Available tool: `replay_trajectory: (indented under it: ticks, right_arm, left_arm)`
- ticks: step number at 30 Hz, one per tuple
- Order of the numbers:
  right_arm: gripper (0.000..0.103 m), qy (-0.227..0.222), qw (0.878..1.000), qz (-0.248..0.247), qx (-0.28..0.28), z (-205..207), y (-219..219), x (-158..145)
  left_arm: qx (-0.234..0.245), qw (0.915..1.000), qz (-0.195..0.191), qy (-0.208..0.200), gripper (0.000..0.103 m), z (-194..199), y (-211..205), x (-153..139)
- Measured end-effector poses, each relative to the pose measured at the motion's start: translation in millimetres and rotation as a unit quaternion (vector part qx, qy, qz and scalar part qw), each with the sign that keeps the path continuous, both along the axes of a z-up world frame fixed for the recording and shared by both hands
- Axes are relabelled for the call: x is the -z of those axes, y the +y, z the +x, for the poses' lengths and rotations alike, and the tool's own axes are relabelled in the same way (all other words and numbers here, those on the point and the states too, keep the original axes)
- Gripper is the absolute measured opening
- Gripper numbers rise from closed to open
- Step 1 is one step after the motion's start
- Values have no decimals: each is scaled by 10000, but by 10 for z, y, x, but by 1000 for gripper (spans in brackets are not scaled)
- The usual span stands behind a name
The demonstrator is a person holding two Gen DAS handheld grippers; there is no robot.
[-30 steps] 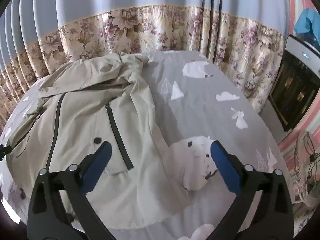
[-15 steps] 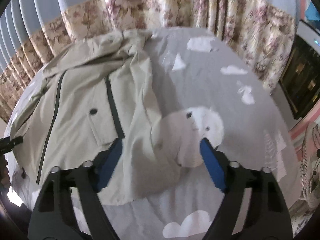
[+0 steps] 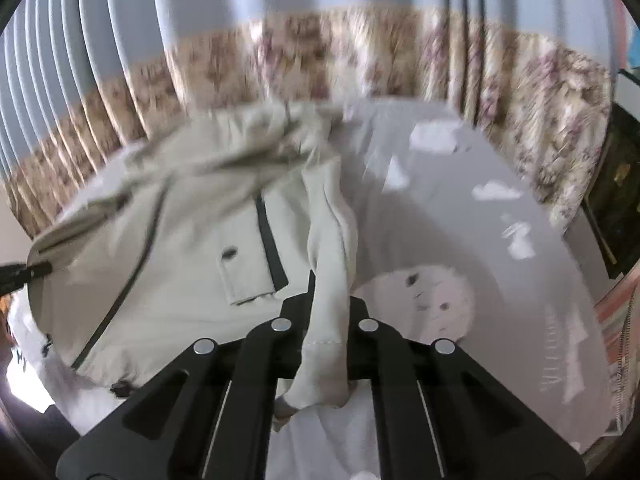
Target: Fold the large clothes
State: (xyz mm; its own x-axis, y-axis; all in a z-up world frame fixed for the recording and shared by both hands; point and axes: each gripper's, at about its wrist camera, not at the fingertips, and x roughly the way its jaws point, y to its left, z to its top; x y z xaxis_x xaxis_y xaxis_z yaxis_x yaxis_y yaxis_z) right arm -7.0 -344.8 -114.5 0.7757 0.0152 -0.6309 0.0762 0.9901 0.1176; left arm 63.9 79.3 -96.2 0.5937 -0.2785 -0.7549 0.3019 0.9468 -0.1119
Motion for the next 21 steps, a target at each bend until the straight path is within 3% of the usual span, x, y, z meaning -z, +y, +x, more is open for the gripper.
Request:
replay_trajectory:
  ticks: [3,6,10,12,17,21]
  right_arm:
    - [3,-154,9998,133,62,-234,-59,-178]
    - [3,-162,9986,494,-21,-388,-107,-260]
    - [3,104,9982,596,48,-309,-142,-132]
    - [4,122,9974,703,53,-249,-158,-108]
    - [4,-320,9973,656,-29,49,-155,-358]
    - [4,-555,9975,426,-124,620,-198,-587]
  left_arm:
    - [-232,9995,-13,-197,12,-251,168,-224]
    - [-283,9991,-329,27,11,-320,358,-288]
    - [-95,9998,157,99,12,-275,208,-181]
    - [-43,9998,209,51,12,-193,163,-188]
    - [-141,9977,258,-603,14,86,119,-452]
    - [-205,9934,479,-1022,14,651,-56,-655]
